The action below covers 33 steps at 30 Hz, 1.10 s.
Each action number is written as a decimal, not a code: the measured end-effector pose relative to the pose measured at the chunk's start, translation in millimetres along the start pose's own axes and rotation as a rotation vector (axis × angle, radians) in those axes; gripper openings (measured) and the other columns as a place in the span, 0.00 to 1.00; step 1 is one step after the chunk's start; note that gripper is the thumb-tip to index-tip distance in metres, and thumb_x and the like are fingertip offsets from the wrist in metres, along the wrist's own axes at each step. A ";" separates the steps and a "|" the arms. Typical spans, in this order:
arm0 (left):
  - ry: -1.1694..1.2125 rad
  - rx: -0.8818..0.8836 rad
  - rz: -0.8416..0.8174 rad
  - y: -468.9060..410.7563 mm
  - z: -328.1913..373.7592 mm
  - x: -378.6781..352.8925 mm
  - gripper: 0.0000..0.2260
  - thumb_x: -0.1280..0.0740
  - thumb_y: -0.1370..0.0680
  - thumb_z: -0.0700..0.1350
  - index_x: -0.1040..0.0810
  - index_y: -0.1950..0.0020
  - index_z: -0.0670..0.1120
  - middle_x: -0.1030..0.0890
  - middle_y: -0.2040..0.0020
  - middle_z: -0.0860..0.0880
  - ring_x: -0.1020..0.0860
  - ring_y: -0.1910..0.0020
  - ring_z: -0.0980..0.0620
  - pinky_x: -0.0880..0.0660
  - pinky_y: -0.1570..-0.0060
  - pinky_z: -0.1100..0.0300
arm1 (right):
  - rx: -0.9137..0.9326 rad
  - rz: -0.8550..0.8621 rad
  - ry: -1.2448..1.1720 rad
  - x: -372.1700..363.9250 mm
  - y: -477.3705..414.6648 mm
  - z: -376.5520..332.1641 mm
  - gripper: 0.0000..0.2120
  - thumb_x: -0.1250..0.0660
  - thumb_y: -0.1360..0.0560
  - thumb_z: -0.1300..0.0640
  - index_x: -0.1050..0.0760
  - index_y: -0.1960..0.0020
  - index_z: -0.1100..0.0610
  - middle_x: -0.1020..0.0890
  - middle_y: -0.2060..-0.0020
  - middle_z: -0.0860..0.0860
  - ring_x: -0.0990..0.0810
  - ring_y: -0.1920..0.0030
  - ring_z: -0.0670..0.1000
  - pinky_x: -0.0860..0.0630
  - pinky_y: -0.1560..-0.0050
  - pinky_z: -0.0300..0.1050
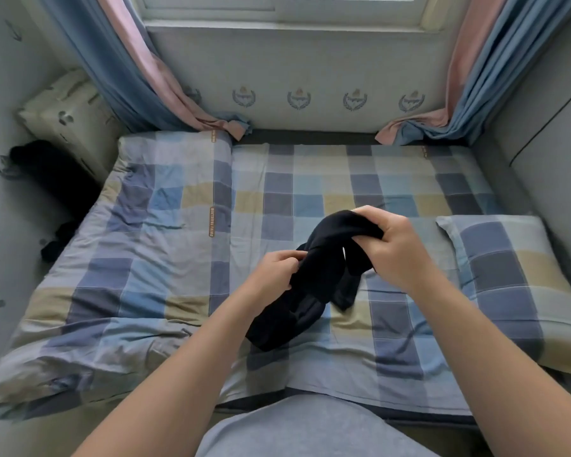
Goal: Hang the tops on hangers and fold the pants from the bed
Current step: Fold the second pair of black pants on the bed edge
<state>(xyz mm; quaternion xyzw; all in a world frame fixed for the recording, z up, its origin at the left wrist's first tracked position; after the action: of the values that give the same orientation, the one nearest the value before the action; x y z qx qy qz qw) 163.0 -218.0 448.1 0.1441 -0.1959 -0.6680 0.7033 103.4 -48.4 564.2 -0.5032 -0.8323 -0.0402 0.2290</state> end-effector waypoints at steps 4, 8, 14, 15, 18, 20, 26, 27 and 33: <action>-0.243 -0.142 -0.137 -5.3 14.5 -29.5 0.14 0.39 0.31 0.44 0.21 0.50 0.41 0.22 0.55 0.49 0.24 0.55 0.50 0.27 0.51 0.53 | 0.046 0.031 0.048 25.2 -13.1 -21.4 0.20 0.35 0.27 0.72 0.19 0.50 0.48 0.16 0.60 0.42 0.17 0.57 0.47 0.22 0.55 0.41; -0.496 -0.239 -0.039 -20.0 16.0 -32.8 0.12 0.27 0.26 0.52 0.20 0.43 0.54 0.30 0.42 0.53 0.33 0.37 0.51 0.33 0.38 0.56 | 0.105 0.129 0.101 54.7 -26.2 -43.9 0.15 0.31 0.28 0.71 0.18 0.51 0.53 0.16 0.60 0.44 0.16 0.56 0.46 0.21 0.54 0.37; -0.173 -0.184 -0.073 -23.1 22.2 -38.5 0.12 0.35 0.18 0.45 0.26 0.35 0.47 0.20 0.40 0.47 0.22 0.39 0.47 0.27 0.34 0.42 | -0.066 0.147 -0.122 85.9 -56.5 -39.9 0.15 0.30 0.28 0.71 0.17 0.47 0.56 0.14 0.59 0.53 0.17 0.59 0.49 0.19 0.56 0.40; -0.161 -0.189 -0.059 -22.2 24.3 -37.3 0.12 0.36 0.18 0.46 0.26 0.35 0.47 0.19 0.40 0.47 0.21 0.39 0.47 0.26 0.35 0.41 | -0.107 0.159 -0.178 89.1 -62.2 -34.9 0.15 0.30 0.28 0.71 0.17 0.48 0.55 0.15 0.59 0.53 0.17 0.59 0.48 0.19 0.56 0.40; -0.131 -0.230 -0.013 -22.7 33.4 -32.2 0.09 0.39 0.16 0.45 0.25 0.36 0.49 0.19 0.41 0.49 0.21 0.40 0.50 0.25 0.36 0.45 | -0.254 0.205 -0.446 89.1 -77.4 -13.7 0.12 0.32 0.25 0.71 0.19 0.47 0.58 0.16 0.59 0.54 0.17 0.60 0.50 0.19 0.58 0.41; -0.093 -0.251 0.038 -22.0 41.1 -26.0 0.09 0.40 0.16 0.43 0.24 0.39 0.52 0.17 0.45 0.53 0.20 0.44 0.56 0.23 0.39 0.51 | -0.342 0.222 -0.695 80.2 -85.0 -0.5 0.09 0.34 0.23 0.70 0.22 0.46 0.60 0.17 0.59 0.55 0.18 0.61 0.51 0.19 0.61 0.42; 0.052 -0.285 0.133 -18.1 65.6 -7.0 0.09 0.39 0.16 0.42 0.20 0.47 0.48 0.16 0.53 0.45 0.18 0.52 0.49 0.21 0.46 0.47 | -0.441 0.204 -0.801 52.8 -84.7 44.6 0.15 0.35 0.19 0.58 0.27 0.33 0.54 0.19 0.39 0.50 0.20 0.38 0.51 0.22 0.38 0.51; 0.092 -0.288 0.135 -18.5 71.1 -3.8 0.09 0.39 0.16 0.42 0.19 0.46 0.49 0.16 0.53 0.45 0.17 0.51 0.48 0.21 0.46 0.47 | -0.439 0.167 -0.744 44.7 -80.1 50.7 0.19 0.35 0.20 0.53 0.29 0.29 0.52 0.21 0.34 0.48 0.24 0.33 0.51 0.26 0.35 0.52; 0.327 -0.280 0.105 -23.5 102.6 9.7 0.09 0.40 0.15 0.42 0.20 0.42 0.50 0.14 0.48 0.48 0.15 0.49 0.49 0.18 0.52 0.56 | -0.383 -0.161 -0.717 -26.1 -41.1 71.9 0.33 0.26 0.30 0.36 0.28 0.29 0.44 0.25 0.29 0.45 0.27 0.28 0.48 0.28 0.33 0.47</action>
<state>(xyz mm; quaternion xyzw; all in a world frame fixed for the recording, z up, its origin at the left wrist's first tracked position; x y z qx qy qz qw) 94.5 -223.2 528.4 0.1413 0.0082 -0.6188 0.7727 53.9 -68.5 495.8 -0.4520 -0.8736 -0.0342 -0.1772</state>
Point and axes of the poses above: each hand's wrist, its own y-axis away from the middle knuckle, its own x-axis out of the back of the hand, z = x × y, the point moved 7 cm from there along -y, towards the middle knuckle
